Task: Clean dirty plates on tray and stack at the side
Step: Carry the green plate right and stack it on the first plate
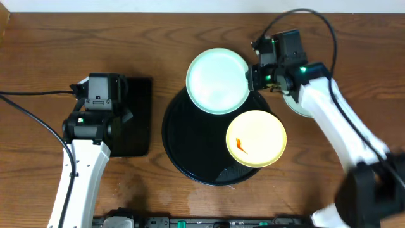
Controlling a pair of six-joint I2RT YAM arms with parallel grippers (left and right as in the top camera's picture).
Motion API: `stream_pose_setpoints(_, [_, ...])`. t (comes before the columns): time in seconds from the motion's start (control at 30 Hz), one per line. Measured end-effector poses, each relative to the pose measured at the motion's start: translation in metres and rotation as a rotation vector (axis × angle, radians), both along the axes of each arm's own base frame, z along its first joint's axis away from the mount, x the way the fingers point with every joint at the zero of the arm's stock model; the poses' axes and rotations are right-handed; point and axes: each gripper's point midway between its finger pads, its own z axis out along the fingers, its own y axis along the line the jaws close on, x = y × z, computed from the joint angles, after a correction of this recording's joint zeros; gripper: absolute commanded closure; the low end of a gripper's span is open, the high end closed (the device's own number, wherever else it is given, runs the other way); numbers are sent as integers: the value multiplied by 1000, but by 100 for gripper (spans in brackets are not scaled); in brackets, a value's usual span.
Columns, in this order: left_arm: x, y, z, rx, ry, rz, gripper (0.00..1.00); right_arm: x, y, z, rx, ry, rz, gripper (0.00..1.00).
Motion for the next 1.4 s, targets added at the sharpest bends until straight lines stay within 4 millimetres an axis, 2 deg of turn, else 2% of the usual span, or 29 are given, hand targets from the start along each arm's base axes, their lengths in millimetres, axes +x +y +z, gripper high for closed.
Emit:
stream_pose_setpoints(0.07, [0, 0, 0, 0, 0, 0, 92, -9, 2, 27, -101, -108, 5, 99])
stream_pose_setpoints(0.13, [0, 0, 0, 0, 0, 0, 92, -17, 4, 44, -200, -192, 8, 99])
stream_pose_setpoints(0.37, [0, 0, 0, 0, 0, 0, 92, -38, 19, 74, -611, -435, 6, 99])
stream_pose_setpoints(0.5, [0, 0, 0, 0, 0, 0, 92, -52, 30, 94, -777, -556, 0, 99])
stream_pose_setpoints(0.7, [0, 0, 0, 0, 0, 0, 92, -66, 45, 127, -928, -711, -30, 99])
stream_pose_setpoints(0.83, [0, 0, 0, 0, 0, 0, 92, -72, 45, 143, -1024, -766, -50, 99])
stream_pose_setpoints(1.03, [0, 0, 0, 0, 0, 0, 92, -76, 41, 149, -1106, -780, -45, 99])
stream_pose_setpoints(1.2, [0, 0, 0, 0, 0, 0, 92, -76, 40, 149, -1078, -779, -72, 99])
stream_pose_setpoints(1.3, [0, 0, 0, 0, 0, 0, 92, -73, 37, 140, -1009, -750, -99, 99])
stream_pose_setpoints(1.4, [0, 0, 0, 0, 0, 0, 92, -65, 23, 124, -937, -673, -133, 99])
